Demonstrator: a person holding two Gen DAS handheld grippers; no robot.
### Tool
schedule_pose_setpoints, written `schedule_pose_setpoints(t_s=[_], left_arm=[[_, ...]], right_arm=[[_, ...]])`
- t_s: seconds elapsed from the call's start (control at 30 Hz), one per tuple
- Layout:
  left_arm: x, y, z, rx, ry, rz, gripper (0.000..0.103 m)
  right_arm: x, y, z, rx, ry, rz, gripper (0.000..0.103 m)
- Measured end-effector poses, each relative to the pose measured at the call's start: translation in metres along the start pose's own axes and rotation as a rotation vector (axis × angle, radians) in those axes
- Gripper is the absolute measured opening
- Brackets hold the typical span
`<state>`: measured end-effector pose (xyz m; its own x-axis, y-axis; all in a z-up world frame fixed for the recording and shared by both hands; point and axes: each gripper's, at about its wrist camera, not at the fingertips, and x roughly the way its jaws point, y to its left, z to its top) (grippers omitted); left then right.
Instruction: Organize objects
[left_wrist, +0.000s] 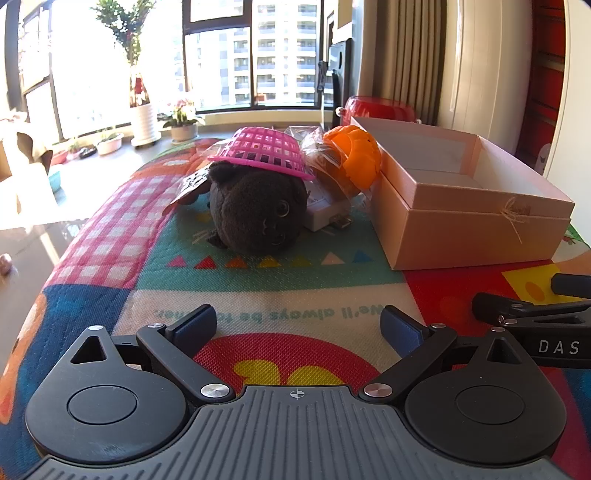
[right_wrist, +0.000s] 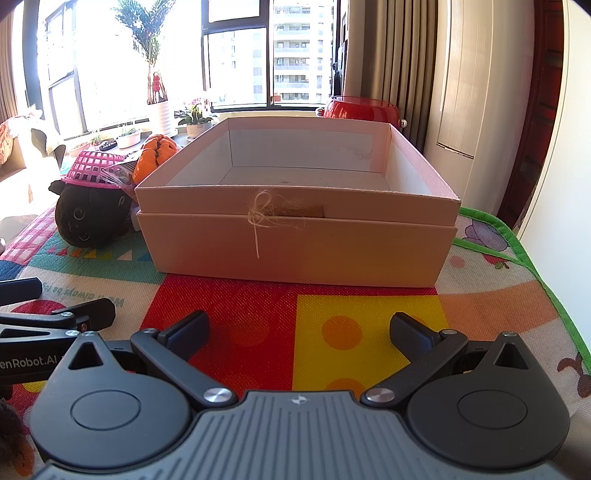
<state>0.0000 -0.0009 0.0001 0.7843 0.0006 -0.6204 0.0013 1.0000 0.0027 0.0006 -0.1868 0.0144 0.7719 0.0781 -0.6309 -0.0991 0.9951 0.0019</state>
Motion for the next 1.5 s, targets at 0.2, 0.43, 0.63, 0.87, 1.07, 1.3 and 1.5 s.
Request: schedule_pose_setpoints(t_s=[0.2,0.43,0.63,0.87,1.07,1.3,1.5], left_arm=[[-0.0003,-0.0018,0.0006,0.006,0.001,0.005,0.1],[-0.0005,-0.0021,0.0005,0.005,0.001,0.004,0.1],[-0.0003,-0.0026,0.0011,0.012,0.001,0.008,0.1],[-0.0001,-0.0032,0.0017,0.012,0.001,0.007,0.1],[-0.0001,-0.0034,0.0017,0.013,0.001,0.007,0.1],[-0.0001,-0.0034,0.0017,0.013,0.001,0.007,0.1],[0.0,-0.0026,0.0022,0.01,0.002,0.005,0.1]], right_arm=[[0.0006,0.0002,0.0002,-0.001,0.0,-0.001,0.103],[0.0008,0.0004,0.0002,0.0,0.0,0.0,0.103],[0.001,0.0002,0.0003,0.0,0.0,0.0,0.103],[0.0009,0.0006,0.0002,0.0,0.0,0.0,0.103],[0.0011,0.0004,0.0007,0.001,0.001,0.001,0.103],[0.0011,-0.0001,0.0007,0.003,0.001,0.002,0.103],[0.0003,-0.0033,0.0023,0.006,0.02,0.013,0.103]])
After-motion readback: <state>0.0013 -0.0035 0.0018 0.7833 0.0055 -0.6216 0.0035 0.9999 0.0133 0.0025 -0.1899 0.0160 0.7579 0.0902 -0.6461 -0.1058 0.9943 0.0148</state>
